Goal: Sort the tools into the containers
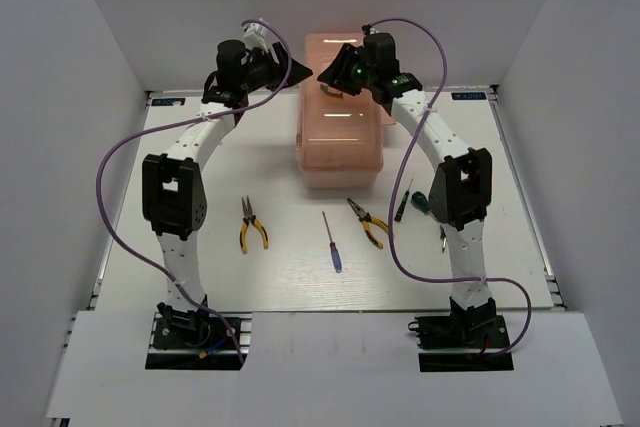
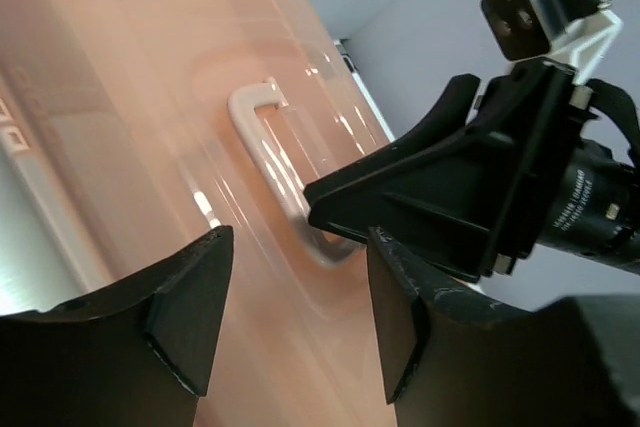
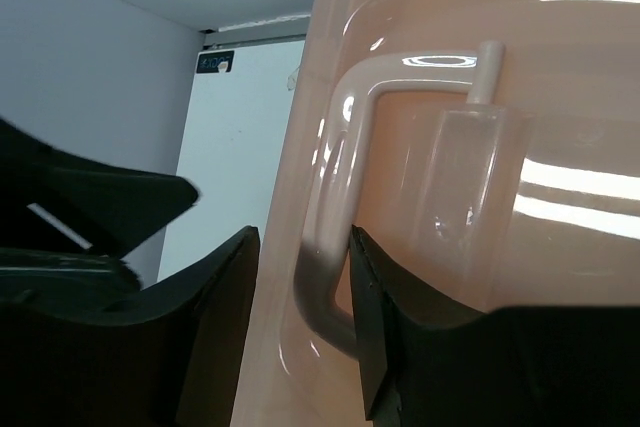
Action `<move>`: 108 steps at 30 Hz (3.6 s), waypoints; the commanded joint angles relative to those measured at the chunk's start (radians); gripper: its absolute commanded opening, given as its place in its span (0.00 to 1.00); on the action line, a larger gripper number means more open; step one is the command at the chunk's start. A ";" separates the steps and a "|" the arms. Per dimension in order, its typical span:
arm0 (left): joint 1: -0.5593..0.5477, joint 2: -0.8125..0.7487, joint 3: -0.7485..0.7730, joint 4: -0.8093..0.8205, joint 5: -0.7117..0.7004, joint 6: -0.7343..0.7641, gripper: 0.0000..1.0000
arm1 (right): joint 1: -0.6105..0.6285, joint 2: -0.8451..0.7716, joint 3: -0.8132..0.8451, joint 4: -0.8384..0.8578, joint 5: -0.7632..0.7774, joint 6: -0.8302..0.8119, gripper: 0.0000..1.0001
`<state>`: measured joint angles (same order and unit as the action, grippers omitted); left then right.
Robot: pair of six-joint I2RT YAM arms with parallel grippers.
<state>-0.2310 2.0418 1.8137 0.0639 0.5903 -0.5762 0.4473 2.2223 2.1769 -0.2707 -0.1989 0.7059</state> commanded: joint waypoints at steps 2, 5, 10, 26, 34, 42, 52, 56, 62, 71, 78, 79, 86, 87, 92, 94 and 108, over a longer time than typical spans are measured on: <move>0.001 0.027 0.102 0.028 0.063 -0.088 0.68 | 0.013 -0.039 0.020 0.070 -0.085 0.038 0.47; 0.001 0.084 0.185 -0.005 0.074 -0.114 0.70 | 0.011 -0.038 0.020 0.074 -0.091 0.038 0.47; 0.001 0.159 0.301 -0.015 0.065 -0.175 0.73 | 0.002 -0.036 0.015 0.073 -0.097 0.040 0.45; 0.010 0.322 0.435 -0.171 0.218 -0.261 0.73 | -0.002 -0.029 0.003 0.090 -0.123 0.050 0.45; 0.010 0.376 0.510 -0.205 0.278 -0.284 0.74 | -0.004 -0.036 -0.011 0.093 -0.132 0.046 0.45; 0.010 0.403 0.541 -0.249 0.298 -0.294 0.74 | -0.001 -0.035 -0.011 0.100 -0.143 0.044 0.45; 0.010 0.371 0.516 -0.127 0.318 -0.315 0.74 | -0.002 -0.029 -0.002 0.103 -0.142 0.044 0.45; 0.010 0.331 0.458 -0.046 0.295 -0.326 0.72 | -0.004 -0.030 -0.003 0.100 -0.140 0.046 0.45; 0.010 0.354 0.490 -0.073 0.322 -0.335 0.72 | -0.001 -0.027 -0.003 0.103 -0.143 0.044 0.45; 0.010 0.373 0.490 -0.105 0.364 -0.346 0.72 | -0.001 -0.027 -0.009 0.111 -0.158 0.047 0.45; 0.010 0.420 0.527 -0.076 0.410 -0.405 0.72 | -0.002 -0.026 -0.008 0.117 -0.166 0.052 0.45; 0.010 0.420 0.527 -0.076 0.410 -0.406 0.72 | -0.002 -0.026 -0.009 0.117 -0.165 0.052 0.45; 0.010 0.429 0.527 -0.052 0.428 -0.435 0.72 | -0.007 -0.023 -0.011 0.125 -0.172 0.056 0.45; 0.010 0.429 0.527 -0.052 0.428 -0.435 0.72 | -0.007 -0.026 -0.011 0.123 -0.174 0.056 0.45; 0.010 0.439 0.527 -0.042 0.437 -0.445 0.72 | -0.010 -0.027 -0.020 0.134 -0.183 0.055 0.45; 0.010 0.439 0.527 -0.042 0.437 -0.455 0.72 | -0.010 -0.029 -0.028 0.140 -0.188 0.056 0.51; 0.010 0.457 0.527 -0.021 0.437 -0.497 0.72 | -0.044 -0.078 -0.088 0.172 -0.206 0.004 0.60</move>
<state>-0.2108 2.4802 2.3238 0.0681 1.0309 -1.0714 0.4110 2.2169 2.1067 -0.1455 -0.3576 0.7349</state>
